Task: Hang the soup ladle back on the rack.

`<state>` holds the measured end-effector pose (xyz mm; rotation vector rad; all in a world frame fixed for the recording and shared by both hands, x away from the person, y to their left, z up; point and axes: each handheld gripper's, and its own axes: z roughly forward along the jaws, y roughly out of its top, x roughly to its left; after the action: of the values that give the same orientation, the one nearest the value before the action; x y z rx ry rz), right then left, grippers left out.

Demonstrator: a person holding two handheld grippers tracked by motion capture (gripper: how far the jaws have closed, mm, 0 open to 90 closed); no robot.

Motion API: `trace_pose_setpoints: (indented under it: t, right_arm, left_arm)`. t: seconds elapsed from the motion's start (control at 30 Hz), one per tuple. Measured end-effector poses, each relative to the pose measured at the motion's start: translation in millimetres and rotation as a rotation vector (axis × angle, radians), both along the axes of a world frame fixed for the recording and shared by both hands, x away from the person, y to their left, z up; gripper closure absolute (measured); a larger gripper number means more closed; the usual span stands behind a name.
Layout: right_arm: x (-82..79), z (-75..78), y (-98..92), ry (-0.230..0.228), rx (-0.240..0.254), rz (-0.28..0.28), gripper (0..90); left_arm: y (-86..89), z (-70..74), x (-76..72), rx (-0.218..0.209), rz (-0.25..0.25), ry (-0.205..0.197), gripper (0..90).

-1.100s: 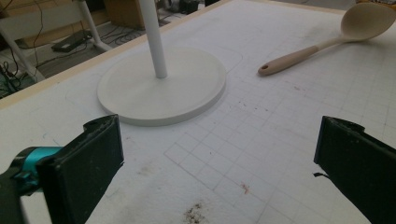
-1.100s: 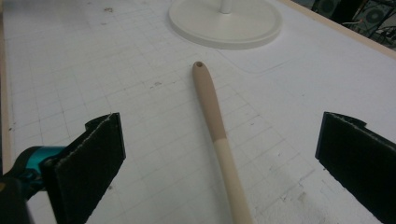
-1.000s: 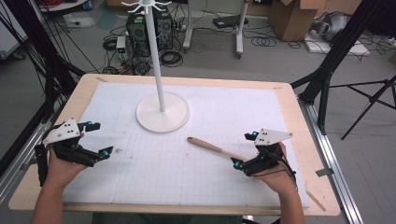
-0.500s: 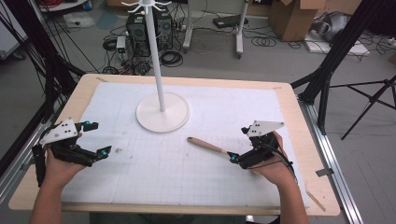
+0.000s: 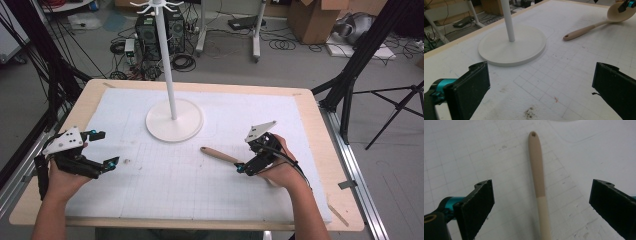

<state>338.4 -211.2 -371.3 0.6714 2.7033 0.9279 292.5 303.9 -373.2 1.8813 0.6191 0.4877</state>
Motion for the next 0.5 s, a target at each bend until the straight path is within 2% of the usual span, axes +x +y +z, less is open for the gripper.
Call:
trace_pose_setpoints:
  t: [0.2,0.3,0.4,0.5]
  right_arm:
    - [13.0,-18.1,8.9,0.064,-0.091,0.009,6.0]
    - [15.1,-21.8,11.0,0.083,-0.11,0.007,7.0]
    - [18.6,-25.7,13.0,0.104,-0.129,0.011,13.8]
    - [21.5,-30.6,15.1,0.119,-0.156,0.004,14.8]
  left_arm:
    - [0.4,-0.9,0.5,0.0,0.004,0.002,1.7]
    - [0.3,-1.0,0.7,-0.001,0.003,0.002,1.7]
    - [0.3,-1.3,0.9,0.002,0.004,0.003,1.7]
    - [0.3,-0.9,0.4,0.001,0.003,0.001,1.7]
